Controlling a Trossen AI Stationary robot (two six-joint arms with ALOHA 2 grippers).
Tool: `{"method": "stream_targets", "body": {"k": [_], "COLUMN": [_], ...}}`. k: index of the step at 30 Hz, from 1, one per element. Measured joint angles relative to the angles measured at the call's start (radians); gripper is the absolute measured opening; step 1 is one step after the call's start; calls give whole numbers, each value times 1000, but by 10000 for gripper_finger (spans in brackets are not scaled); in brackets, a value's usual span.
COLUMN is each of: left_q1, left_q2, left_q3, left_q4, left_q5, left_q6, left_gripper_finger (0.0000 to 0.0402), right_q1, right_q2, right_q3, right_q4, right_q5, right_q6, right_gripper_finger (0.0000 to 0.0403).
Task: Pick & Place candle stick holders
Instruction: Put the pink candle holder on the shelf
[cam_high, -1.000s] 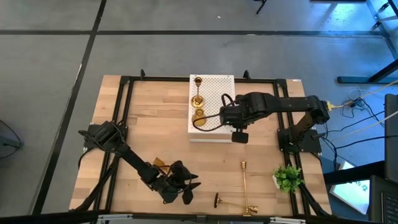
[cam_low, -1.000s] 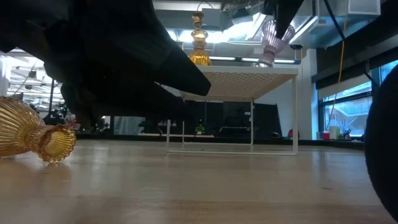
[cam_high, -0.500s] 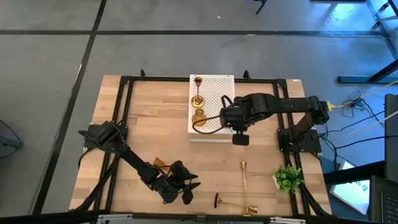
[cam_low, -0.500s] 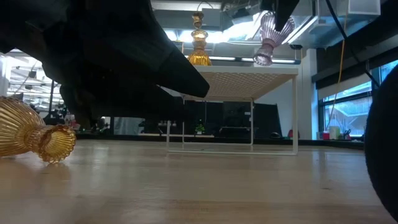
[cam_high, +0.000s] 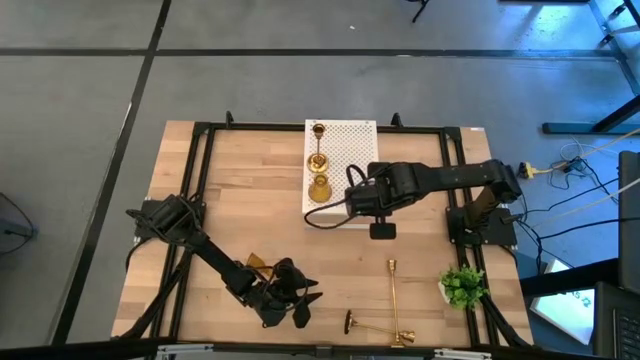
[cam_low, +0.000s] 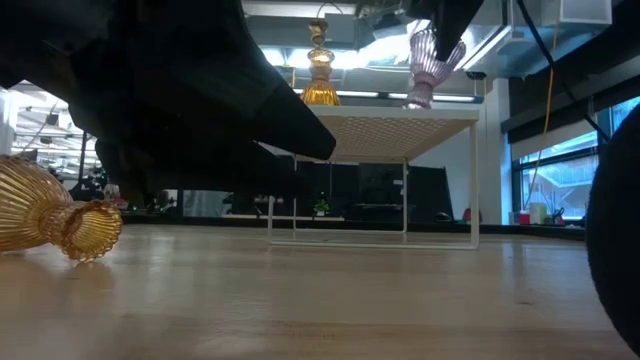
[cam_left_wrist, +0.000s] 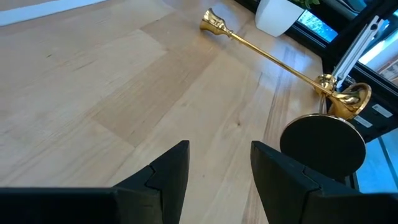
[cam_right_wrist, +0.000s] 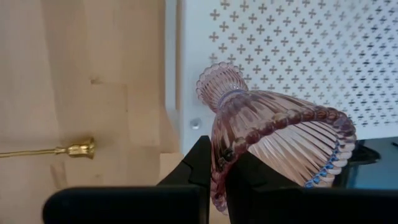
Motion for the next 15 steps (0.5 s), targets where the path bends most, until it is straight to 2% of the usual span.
{"method": "stream_targets", "body": {"k": [11, 15], "left_q1": [0, 0], "left_q2": [1, 2], "left_q3": [0, 0], "left_q4": [-3, -3], "left_q5": [-3, -7], "left_q6": [-3, -3], "left_gripper_finger": [166, 166], "right_q1": [0, -2], "right_q2": [0, 6], "right_q3": [0, 24], "right_q4": [0, -6], "right_q5": [-3, -18], "right_q6": [6, 6], "right_gripper_finger": [20, 38]}}
